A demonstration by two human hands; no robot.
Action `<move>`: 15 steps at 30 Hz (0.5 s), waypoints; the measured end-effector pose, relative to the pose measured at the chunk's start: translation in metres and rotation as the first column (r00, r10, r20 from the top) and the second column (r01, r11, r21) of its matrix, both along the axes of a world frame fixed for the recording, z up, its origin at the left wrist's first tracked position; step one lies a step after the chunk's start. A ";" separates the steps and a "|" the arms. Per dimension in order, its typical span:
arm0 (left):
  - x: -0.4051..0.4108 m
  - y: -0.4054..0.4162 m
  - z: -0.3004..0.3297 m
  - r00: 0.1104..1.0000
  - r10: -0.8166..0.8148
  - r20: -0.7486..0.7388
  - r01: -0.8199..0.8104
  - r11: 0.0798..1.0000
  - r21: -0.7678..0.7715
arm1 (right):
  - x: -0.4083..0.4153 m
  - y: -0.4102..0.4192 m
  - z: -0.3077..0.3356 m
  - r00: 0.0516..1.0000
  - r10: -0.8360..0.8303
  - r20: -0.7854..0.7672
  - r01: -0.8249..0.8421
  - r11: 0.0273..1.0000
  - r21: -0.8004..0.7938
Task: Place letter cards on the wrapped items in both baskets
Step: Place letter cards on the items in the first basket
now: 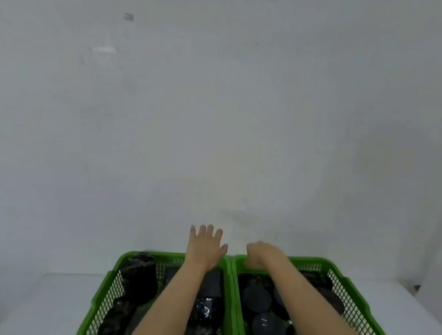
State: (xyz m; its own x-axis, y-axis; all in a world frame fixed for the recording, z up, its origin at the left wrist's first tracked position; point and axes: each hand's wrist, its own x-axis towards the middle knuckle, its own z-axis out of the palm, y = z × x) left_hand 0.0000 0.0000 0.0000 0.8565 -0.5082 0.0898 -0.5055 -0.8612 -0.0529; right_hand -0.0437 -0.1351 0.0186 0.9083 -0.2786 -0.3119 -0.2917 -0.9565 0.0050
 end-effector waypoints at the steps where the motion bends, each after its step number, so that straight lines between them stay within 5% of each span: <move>1: -0.004 -0.003 -0.014 0.998 -0.014 -0.064 0.017 0.999 0.046 | -0.003 0.002 -0.015 0.996 0.005 -0.088 -0.007 1.000 -0.022; 6: -0.020 -0.020 -0.092 0.937 -0.071 -0.342 0.110 0.989 0.096 | -0.003 -0.010 -0.117 0.930 -0.051 -0.365 0.042 0.999 -0.035; 15: -0.075 -0.021 -0.141 0.996 -0.054 -0.064 0.055 0.998 0.006 | -0.053 -0.010 -0.160 0.981 0.000 0.193 0.015 0.997 -0.074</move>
